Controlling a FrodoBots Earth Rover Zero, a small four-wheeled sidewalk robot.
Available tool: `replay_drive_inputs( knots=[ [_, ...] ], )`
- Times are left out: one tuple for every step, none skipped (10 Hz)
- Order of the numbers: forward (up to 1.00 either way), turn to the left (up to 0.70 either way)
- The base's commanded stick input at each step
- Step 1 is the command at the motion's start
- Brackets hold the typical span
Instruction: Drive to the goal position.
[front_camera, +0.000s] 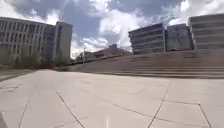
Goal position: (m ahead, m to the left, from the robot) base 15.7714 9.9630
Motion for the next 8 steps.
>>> replay_drive_inputs(
  knots=[
    [0.7,0.0],
    [0.7,0.0],
    [0.7,0.0],
    [0.7,0.0],
    [0.7,0.0],
    [0.7,0.0],
    [0.7,0.0],
    [0.7,0.03]
  ],
)
